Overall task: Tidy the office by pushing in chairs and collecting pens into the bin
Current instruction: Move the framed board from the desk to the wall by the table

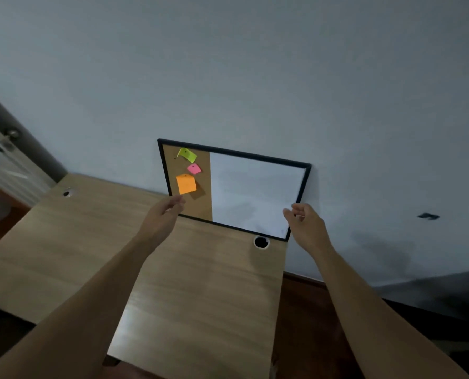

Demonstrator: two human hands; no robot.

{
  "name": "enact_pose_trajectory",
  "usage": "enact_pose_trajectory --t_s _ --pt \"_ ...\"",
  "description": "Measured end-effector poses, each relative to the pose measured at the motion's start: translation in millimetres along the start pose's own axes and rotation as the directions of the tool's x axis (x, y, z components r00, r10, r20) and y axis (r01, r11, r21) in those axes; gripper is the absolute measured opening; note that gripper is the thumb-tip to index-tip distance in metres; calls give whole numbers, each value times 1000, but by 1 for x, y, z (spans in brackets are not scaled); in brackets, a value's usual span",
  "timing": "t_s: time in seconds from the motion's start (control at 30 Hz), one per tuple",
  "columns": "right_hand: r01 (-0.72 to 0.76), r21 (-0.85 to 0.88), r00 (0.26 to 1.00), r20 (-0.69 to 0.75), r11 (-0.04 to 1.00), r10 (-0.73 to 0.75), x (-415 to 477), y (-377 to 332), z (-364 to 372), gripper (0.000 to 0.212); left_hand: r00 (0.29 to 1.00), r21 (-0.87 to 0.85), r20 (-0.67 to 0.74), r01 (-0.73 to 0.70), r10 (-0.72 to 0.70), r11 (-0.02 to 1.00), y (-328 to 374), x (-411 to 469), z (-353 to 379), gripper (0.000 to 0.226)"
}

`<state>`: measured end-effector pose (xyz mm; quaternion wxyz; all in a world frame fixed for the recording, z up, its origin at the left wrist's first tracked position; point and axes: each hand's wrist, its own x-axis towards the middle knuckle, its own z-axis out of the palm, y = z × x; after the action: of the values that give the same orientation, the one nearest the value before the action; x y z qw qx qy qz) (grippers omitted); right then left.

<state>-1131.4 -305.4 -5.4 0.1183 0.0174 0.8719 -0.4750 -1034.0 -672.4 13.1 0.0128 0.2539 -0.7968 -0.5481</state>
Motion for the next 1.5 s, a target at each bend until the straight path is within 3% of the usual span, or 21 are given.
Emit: enact_pose_trajectory --t_s 0.23,0.33,0.47,0.6,0.63,0.73,0.8,0.87,0.97,1.13,1.27,1.5 --pt "-217 -23 976 -15 976 216 75 -10 4 85 969 -104 -44 237 -242 966 7 112 -21 44" --pt "-283 3 959 8 959 283 103 -6 10 93 952 -109 -39 299 -305 948 8 147 -23 27" --pt "-320 2 947 19 947 320 133 3 16 101 941 -70 -67 326 -331 943 1 189 -19 44" --pt "-323 -1 946 -8 946 323 149 19 22 98 959 -34 -105 260 -262 965 0 212 -9 12" --pt "-322 4 947 -13 947 322 146 14 22 94 964 -35 -95 247 -249 968 -1 215 -9 14" --pt "-323 -7 946 -38 946 322 142 13 24 61 959 -82 -107 254 -262 964 -17 232 -13 72" --pt "-316 -10 948 -44 949 316 141 18 24 55 942 -117 -167 274 -291 955 -21 234 -17 92" --pt "-302 -1 953 -40 953 302 139 19 24 57 963 -134 -141 211 -230 968 -9 221 -17 89" --pt "-291 19 957 -18 957 291 133 18 26 60 993 -124 -44 105 -111 987 -7 215 -19 62" --pt "-315 80 947 -38 946 319 113 32 23 103 999 -99 9 -32 33 995 -19 188 -19 57" --pt "-305 155 938 -124 940 325 80 40 10 72 993 -156 38 -105 112 982 -17 155 -6 56" --pt "-256 299 883 -315 919 348 -3 49 -29 93 978 -182 106 -158 179 971 5 109 15 58"
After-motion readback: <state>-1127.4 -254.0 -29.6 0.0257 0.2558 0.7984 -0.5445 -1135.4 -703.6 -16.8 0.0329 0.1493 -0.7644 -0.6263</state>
